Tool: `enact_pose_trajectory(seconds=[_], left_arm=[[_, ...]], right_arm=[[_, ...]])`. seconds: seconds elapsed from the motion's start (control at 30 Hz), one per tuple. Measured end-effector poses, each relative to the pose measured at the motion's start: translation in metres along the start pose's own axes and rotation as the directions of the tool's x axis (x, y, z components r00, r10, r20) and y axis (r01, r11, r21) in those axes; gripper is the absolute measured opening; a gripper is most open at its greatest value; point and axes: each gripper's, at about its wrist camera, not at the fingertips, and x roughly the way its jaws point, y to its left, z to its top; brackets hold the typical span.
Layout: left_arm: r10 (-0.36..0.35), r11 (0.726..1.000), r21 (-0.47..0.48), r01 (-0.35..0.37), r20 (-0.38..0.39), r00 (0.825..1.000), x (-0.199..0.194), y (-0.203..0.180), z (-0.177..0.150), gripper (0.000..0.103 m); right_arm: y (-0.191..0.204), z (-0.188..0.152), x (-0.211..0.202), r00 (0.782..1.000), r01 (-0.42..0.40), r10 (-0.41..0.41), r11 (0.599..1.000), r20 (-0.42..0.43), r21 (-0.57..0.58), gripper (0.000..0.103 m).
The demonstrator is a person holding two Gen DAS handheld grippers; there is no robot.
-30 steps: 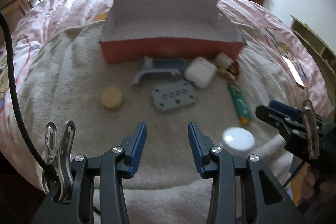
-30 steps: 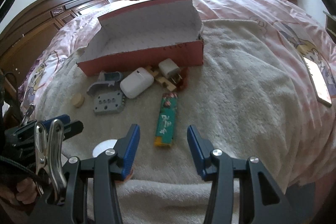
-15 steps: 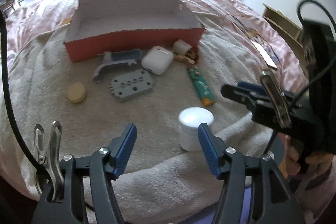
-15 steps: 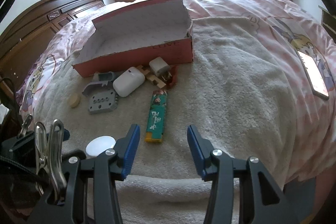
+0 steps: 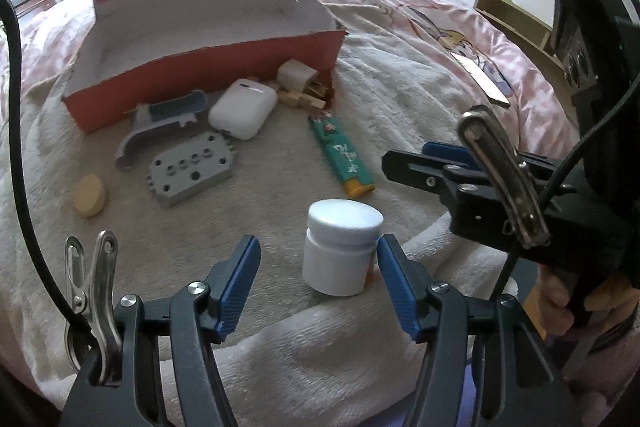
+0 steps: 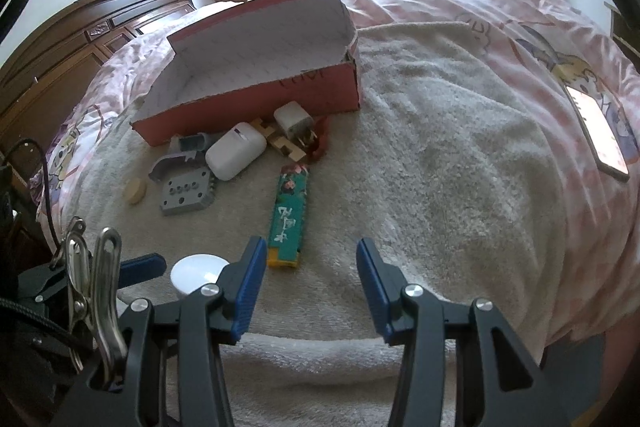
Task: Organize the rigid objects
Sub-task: 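Grasp the white jar with the left tool, then grasp the green lighter with the right tool while the left tool holds the jar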
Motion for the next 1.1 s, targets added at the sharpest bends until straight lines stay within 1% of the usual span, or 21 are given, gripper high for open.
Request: enact_pose_trajectory(seconds=[0.13,0.33,0.4,0.43,0.47,0.53,0.67,0.77,0.83,0.9,0.97,1.03,1.1], left_arm=[[0.003,1.000,0.024,-0.003,-0.007,1.000,0.004,-0.004,-0.001,0.062],[-0.009,1.000,0.026,0.009,-0.023,1.000,0.012,-0.004,0.001,0.062],[-0.010,1.000,0.030,0.010,-0.023,1.000,0.014,-0.004,0.001,0.055],[-0.012,0.999,0.029,0.013,-0.024,1.000,0.015,-0.004,0.001,0.046],[-0.020,0.999,0.025,0.021,-0.030,0.999,0.016,-0.004,0.001,0.042],[-0.022,0.999,0.022,0.023,-0.029,0.999,0.016,-0.003,0.000,0.042],[0.022,0.999,0.028,-0.021,-0.013,1.000,0.010,0.001,-0.001,0.042],[0.088,0.995,-0.035,-0.088,0.009,0.996,0.002,0.020,-0.001,0.042],[0.119,0.990,-0.082,-0.117,0.018,0.993,-0.003,0.033,0.000,0.042],[0.150,0.980,-0.133,-0.146,0.023,0.988,-0.007,0.049,-0.001,0.042],[0.181,0.969,-0.173,-0.174,0.025,0.983,-0.011,0.063,-0.004,0.042],[0.199,0.959,-0.209,-0.190,0.026,0.980,-0.015,0.075,-0.006,0.042],[0.209,0.953,-0.232,-0.197,0.026,0.978,-0.017,0.082,-0.008,0.042]], right_arm=[[-0.004,-0.001,0.004,1.000,0.004,-0.004,1.000,-0.009,0.012,0.049],[-0.010,-0.002,0.008,1.000,0.017,-0.017,0.999,-0.020,0.032,0.049],[-0.013,-0.002,0.009,1.000,0.013,-0.012,0.999,-0.022,0.039,0.049],[-0.014,-0.002,0.009,1.000,0.007,-0.006,0.999,-0.023,0.045,0.049],[-0.014,-0.002,0.009,1.000,0.002,-0.001,0.999,-0.023,0.048,0.049],[-0.015,-0.002,0.010,1.000,-0.001,0.002,0.999,-0.024,0.049,0.049],[-0.013,-0.003,0.012,0.999,-0.005,0.006,0.999,-0.031,0.040,0.049],[-0.007,-0.004,0.015,0.999,-0.018,0.018,1.000,-0.037,0.016,0.049],[-0.001,-0.006,0.017,0.999,-0.030,0.029,1.000,-0.039,-0.009,0.049],[0.006,-0.007,0.021,0.998,-0.042,0.040,0.998,-0.042,-0.036,0.049],[0.013,-0.006,0.028,0.999,-0.032,0.029,0.997,-0.041,-0.067,0.049],[0.020,-0.004,0.035,0.999,-0.017,0.013,0.995,-0.041,-0.096,0.045],[0.027,-0.002,0.043,0.999,0.000,-0.005,0.992,-0.042,-0.130,0.037]])
